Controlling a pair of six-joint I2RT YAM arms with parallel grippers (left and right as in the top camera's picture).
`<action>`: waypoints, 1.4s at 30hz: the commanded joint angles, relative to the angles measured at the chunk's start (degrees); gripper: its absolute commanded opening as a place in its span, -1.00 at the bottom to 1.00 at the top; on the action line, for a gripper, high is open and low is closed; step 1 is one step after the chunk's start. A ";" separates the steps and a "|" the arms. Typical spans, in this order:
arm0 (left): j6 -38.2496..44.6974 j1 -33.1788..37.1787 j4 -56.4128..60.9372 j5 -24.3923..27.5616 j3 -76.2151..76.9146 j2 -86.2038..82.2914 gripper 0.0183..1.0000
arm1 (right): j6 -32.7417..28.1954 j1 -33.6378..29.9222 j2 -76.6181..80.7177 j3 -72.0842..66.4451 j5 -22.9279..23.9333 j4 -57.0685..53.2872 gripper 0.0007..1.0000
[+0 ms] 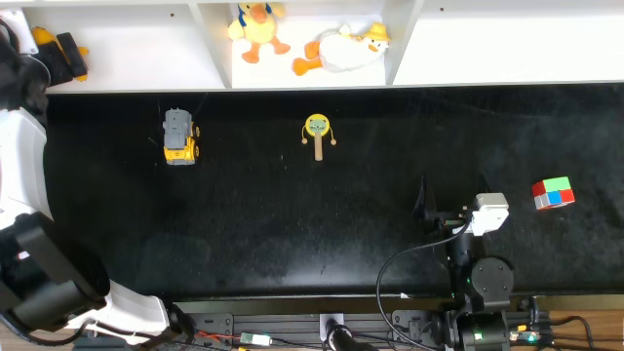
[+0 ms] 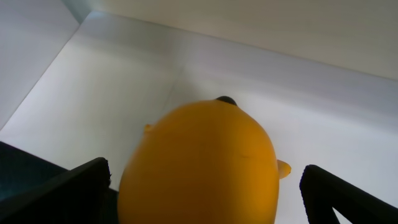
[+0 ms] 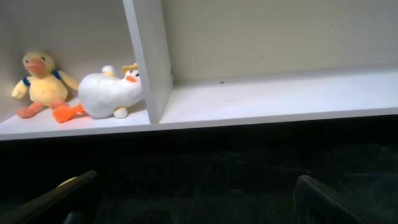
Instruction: Store Toys
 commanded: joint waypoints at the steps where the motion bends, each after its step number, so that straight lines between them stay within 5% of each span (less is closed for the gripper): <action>1: 0.09 -0.61 -1.11 0.50 0.66 -0.37 1.00 | 0.24 0.07 -0.59 -0.76 -0.26 0.26 0.99; 13: 1.40 -1.40 -9.25 -3.19 -8.52 -12.74 1.00 | 0.24 0.07 -0.59 -0.76 -0.26 0.26 0.99; 21: -0.68 -1.40 -9.57 -3.04 -29.57 -35.98 1.00 | 0.24 0.07 -0.59 -0.76 -0.24 0.26 0.99; 26: -6.47 -2.97 -8.79 3.08 -43.69 -45.79 1.00 | 0.24 0.07 -0.59 -0.76 -0.26 0.26 0.99; 35: -7.76 -18.69 -6.80 4.85 -46.10 -40.44 1.00 | 0.24 0.07 -0.59 -0.76 -0.26 0.26 0.99; 42: -9.79 -20.72 -1.79 3.39 -45.81 -31.47 1.00 | 0.24 0.07 -0.59 -0.76 -0.26 0.26 0.99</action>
